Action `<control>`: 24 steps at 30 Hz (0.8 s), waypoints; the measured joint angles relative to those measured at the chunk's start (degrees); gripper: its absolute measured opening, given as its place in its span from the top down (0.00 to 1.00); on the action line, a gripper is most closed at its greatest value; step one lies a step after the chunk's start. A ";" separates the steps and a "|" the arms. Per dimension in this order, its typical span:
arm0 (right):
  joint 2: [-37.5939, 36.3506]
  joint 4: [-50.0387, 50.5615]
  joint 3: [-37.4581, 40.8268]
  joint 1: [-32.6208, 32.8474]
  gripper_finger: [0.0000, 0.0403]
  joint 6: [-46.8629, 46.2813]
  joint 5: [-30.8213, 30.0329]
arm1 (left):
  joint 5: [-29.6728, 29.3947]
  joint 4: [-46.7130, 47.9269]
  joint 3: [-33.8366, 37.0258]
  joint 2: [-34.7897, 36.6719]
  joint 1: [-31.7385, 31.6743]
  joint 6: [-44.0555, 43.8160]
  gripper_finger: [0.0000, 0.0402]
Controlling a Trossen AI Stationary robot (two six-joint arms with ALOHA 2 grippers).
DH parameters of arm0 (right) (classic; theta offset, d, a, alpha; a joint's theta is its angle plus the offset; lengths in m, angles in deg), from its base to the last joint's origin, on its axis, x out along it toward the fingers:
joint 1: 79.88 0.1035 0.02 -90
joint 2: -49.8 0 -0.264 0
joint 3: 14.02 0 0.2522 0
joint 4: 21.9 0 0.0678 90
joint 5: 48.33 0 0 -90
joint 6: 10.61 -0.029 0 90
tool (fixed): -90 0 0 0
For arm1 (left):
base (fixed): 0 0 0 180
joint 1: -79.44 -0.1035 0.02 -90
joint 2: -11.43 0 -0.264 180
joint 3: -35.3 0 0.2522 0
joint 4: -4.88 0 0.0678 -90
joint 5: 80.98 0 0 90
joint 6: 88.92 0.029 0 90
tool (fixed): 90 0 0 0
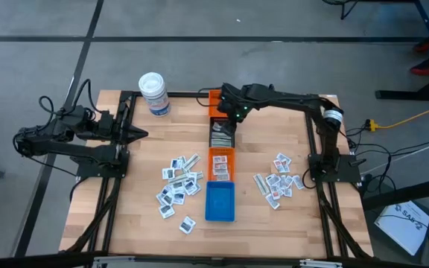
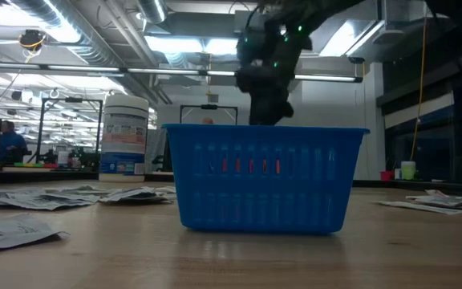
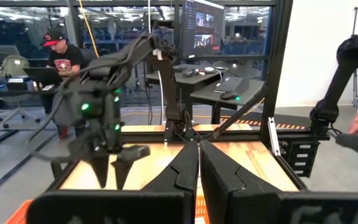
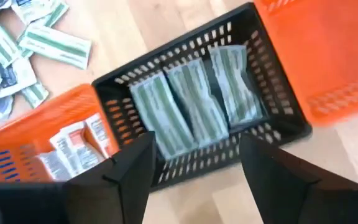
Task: Pick & Place First Aid Supplies
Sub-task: Put the orange ointment pack into the bottom orange bin
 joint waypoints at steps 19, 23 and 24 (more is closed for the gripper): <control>-10.50 17.62 0.85 20.89 0.42 -26.04 -1.43 | 0.00 0.00 0.00 0.01 0.00 0.00 0.98; -13.46 19.14 5.49 25.89 0.42 -35.23 -1.45 | 0.00 0.00 0.00 0.01 -0.01 0.01 0.98; -14.32 19.13 7.20 26.98 0.42 -37.64 -1.43 | 0.00 0.00 0.00 0.00 0.00 0.01 0.98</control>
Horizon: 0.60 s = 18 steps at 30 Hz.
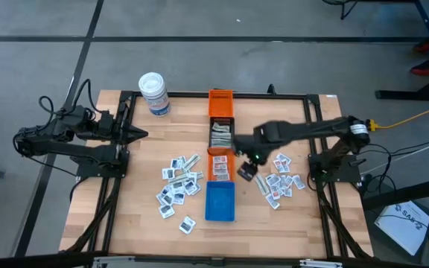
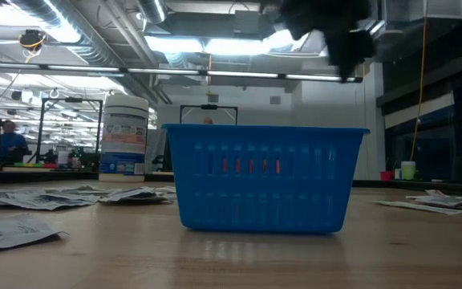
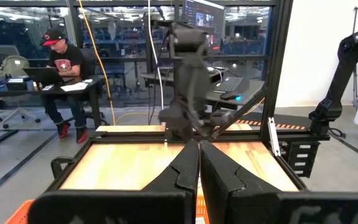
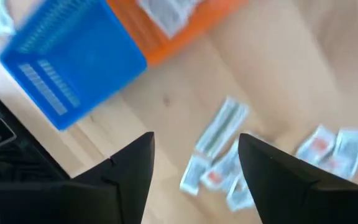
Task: Pick & Place First Aid Supplies
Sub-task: Put the orange ointment pack into the bottom orange bin
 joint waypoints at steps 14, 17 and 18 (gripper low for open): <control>-8.86 -7.78 25.29 12.20 0.42 -27.85 0.66 | 0.01 0.00 0.00 -0.02 0.00 0.00 0.98; -10.39 -11.33 29.69 13.18 0.42 -31.18 1.70 | 0.02 0.00 0.00 -0.02 0.01 0.00 0.98; -10.94 -12.54 31.08 13.50 0.42 -32.09 2.05 | 0.00 0.00 0.00 -0.01 -0.01 0.00 0.98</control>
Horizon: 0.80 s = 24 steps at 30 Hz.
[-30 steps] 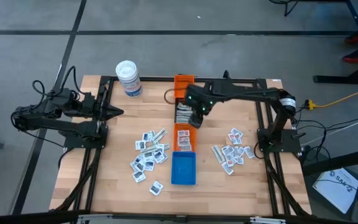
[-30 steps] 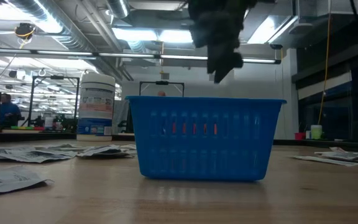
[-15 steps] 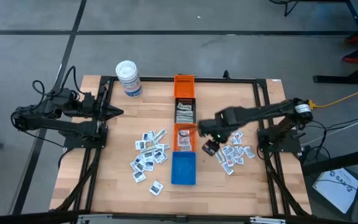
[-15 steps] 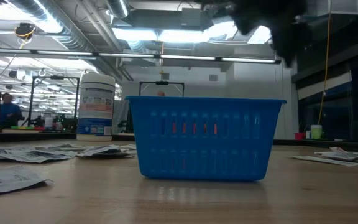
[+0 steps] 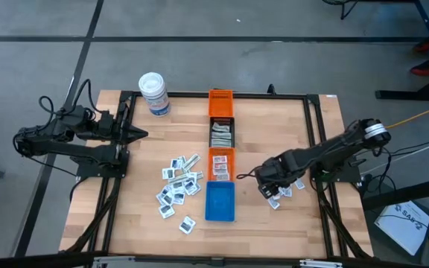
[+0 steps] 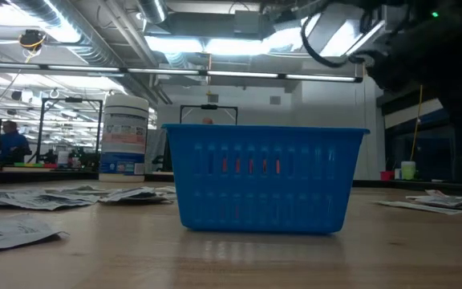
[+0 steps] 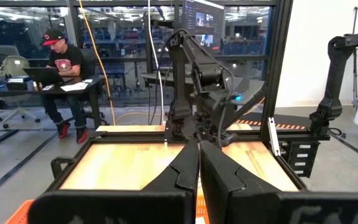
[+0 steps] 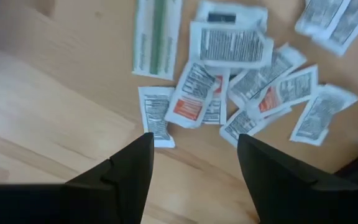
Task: Pick & Place First Aid Supplies
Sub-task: Put the orange ointment pack into the bottom orange bin
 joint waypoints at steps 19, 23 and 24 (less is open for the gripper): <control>-1.68 -19.90 14.26 2.17 0.42 -6.02 2.93 | 0.00 0.00 0.00 0.01 0.00 0.01 0.97; -1.68 -22.65 15.91 2.17 0.42 -6.13 2.57 | 0.02 0.00 0.00 0.00 0.00 0.00 0.97; -1.68 -23.35 16.32 2.17 0.43 -6.13 2.53 | 0.02 0.00 0.00 0.01 0.00 0.00 0.97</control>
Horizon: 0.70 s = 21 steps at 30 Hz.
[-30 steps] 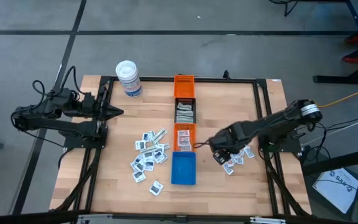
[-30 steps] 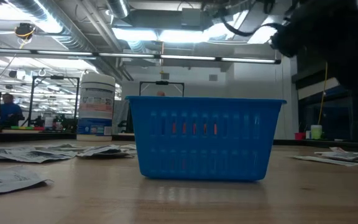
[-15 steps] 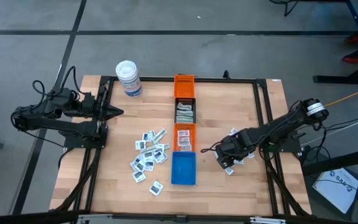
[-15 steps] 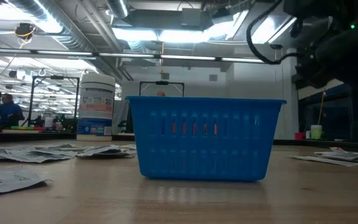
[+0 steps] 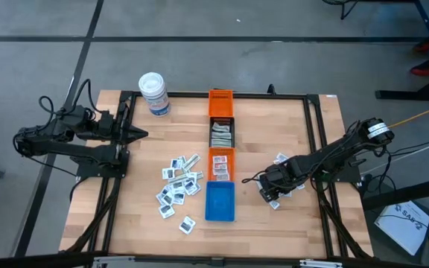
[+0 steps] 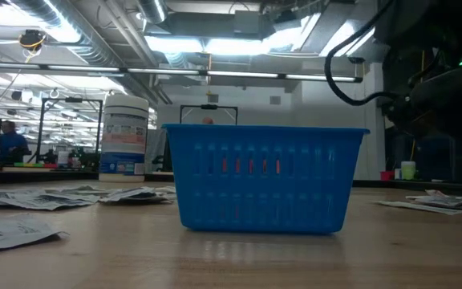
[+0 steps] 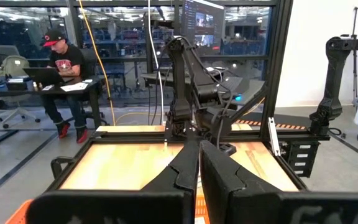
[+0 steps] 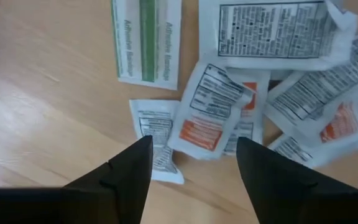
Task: Pick & Place First Aid Supplies
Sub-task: Put the orange ointment pack into the bottom orange bin
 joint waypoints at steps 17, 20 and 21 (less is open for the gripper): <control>0.07 -2.82 3.21 -0.52 0.67 -0.23 -1.48 | 0.00 0.00 0.00 -0.02 0.02 -0.01 0.97; 0.07 -2.99 3.23 -0.52 0.70 -0.23 -1.50 | 0.00 0.00 0.00 0.00 0.01 0.00 0.97; 0.07 -3.03 3.23 -0.52 0.71 -0.23 -1.48 | -0.01 0.00 0.00 -0.01 0.00 0.01 0.97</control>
